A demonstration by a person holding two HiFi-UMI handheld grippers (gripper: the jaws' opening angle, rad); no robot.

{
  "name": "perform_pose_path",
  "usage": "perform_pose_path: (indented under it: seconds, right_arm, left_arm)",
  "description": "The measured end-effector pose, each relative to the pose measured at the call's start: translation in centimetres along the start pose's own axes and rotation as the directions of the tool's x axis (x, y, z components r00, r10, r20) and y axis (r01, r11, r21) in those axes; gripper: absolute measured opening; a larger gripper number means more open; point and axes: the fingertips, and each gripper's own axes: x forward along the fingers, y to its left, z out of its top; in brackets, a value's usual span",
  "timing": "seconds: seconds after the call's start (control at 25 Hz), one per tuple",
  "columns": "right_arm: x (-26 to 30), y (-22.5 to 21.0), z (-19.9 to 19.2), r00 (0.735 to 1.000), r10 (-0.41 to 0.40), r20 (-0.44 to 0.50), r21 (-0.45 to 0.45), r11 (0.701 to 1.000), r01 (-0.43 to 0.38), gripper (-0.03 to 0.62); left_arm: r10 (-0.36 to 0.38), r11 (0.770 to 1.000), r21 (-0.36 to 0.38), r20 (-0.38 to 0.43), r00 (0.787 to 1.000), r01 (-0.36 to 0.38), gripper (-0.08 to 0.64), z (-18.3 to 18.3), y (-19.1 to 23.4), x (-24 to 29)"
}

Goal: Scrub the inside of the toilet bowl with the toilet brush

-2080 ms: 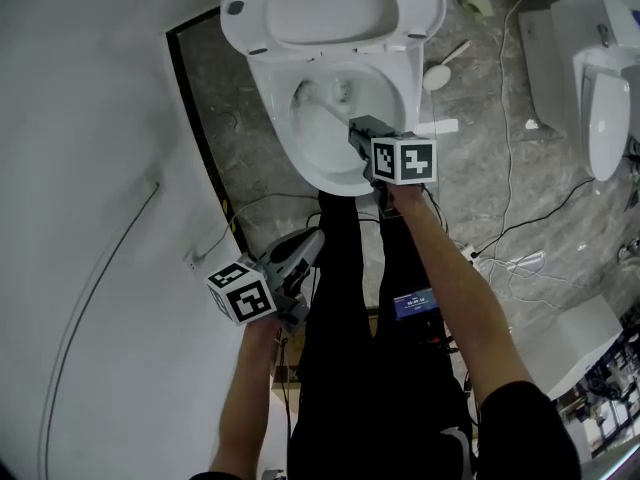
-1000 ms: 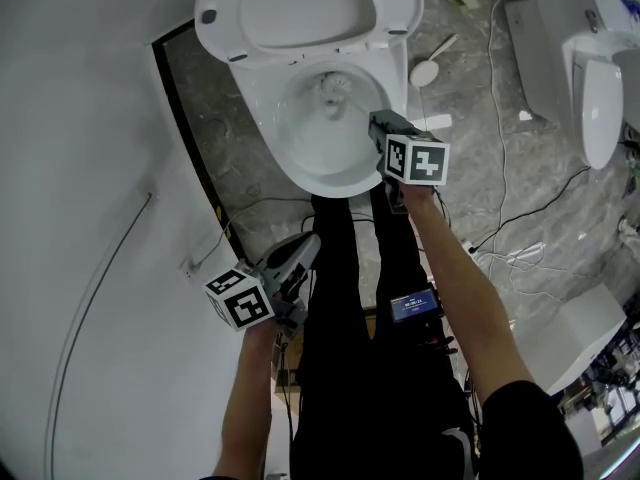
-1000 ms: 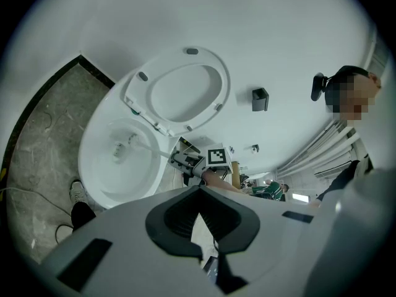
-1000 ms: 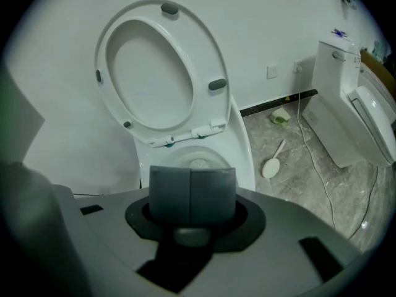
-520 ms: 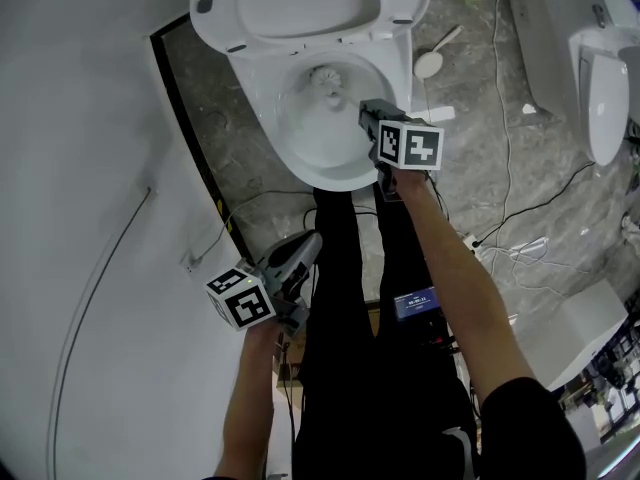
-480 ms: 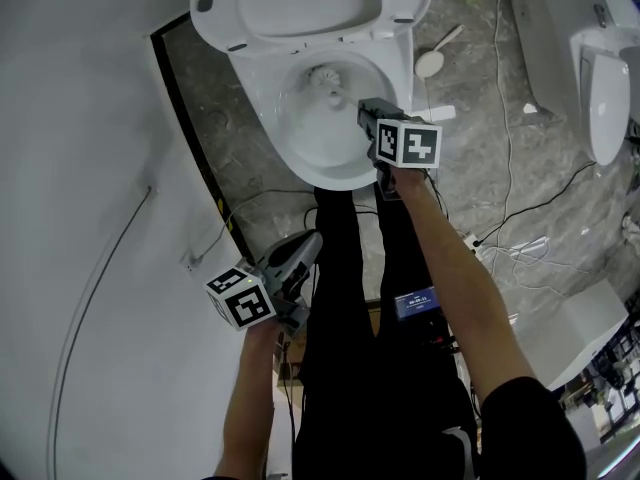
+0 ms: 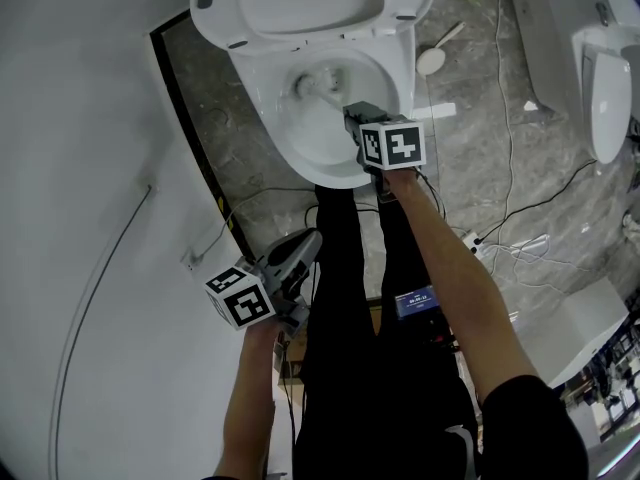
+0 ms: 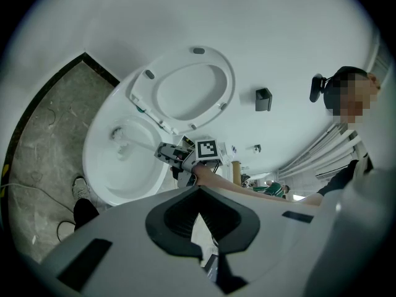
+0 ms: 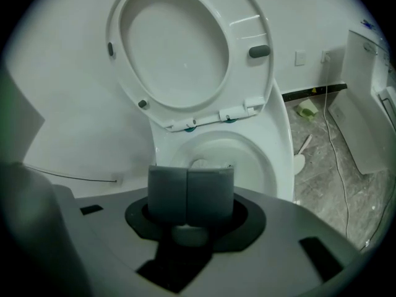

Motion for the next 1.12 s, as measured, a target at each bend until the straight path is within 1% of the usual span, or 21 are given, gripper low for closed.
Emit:
perform_pose_path:
  seconds: [0.12, 0.32, 0.44, 0.6, 0.88, 1.12]
  right_arm:
    - [-0.1, 0.6, -0.8, 0.999, 0.029, -0.021, -0.033, 0.999, -0.030, 0.160]
    - [-0.7, 1.7, -2.4, 0.996, 0.062, -0.060, -0.115, 0.991, -0.068, 0.160]
    - [-1.1, 2.3, -3.5, 0.993, 0.082, -0.084, -0.173, 0.980, -0.096, 0.160]
    - [-1.7, 2.3, -5.0, 0.990, 0.082, -0.119, -0.239, 0.965, -0.108, 0.160]
    - [-2.8, 1.9, -7.1, 0.982, 0.078, -0.174, -0.314, 0.940, -0.131, 0.160]
    - [-4.3, 1.8, -9.5, 0.970, 0.100, -0.220, -0.334, 0.927, -0.171, 0.160]
  left_arm:
    - [-0.007, 1.000, -0.005, 0.002, 1.000, 0.007, 0.011, -0.2, 0.1, 0.1]
    - [-0.015, 1.000, -0.009, 0.000, 1.000, 0.015, 0.011, -0.4, 0.0, 0.5]
    - [-0.015, 1.000, -0.007, -0.008, 1.000, 0.015, 0.011, -0.6, -0.3, 0.8]
    - [-0.024, 1.000, -0.008, -0.007, 1.000, 0.023, 0.011, -1.0, -0.6, 1.1]
    - [-0.023, 1.000, -0.009, -0.013, 1.000, 0.023, 0.011, -1.3, -0.6, 1.4]
    - [-0.031, 1.000, -0.004, -0.019, 0.999, 0.031, 0.011, -1.6, -1.0, 2.0]
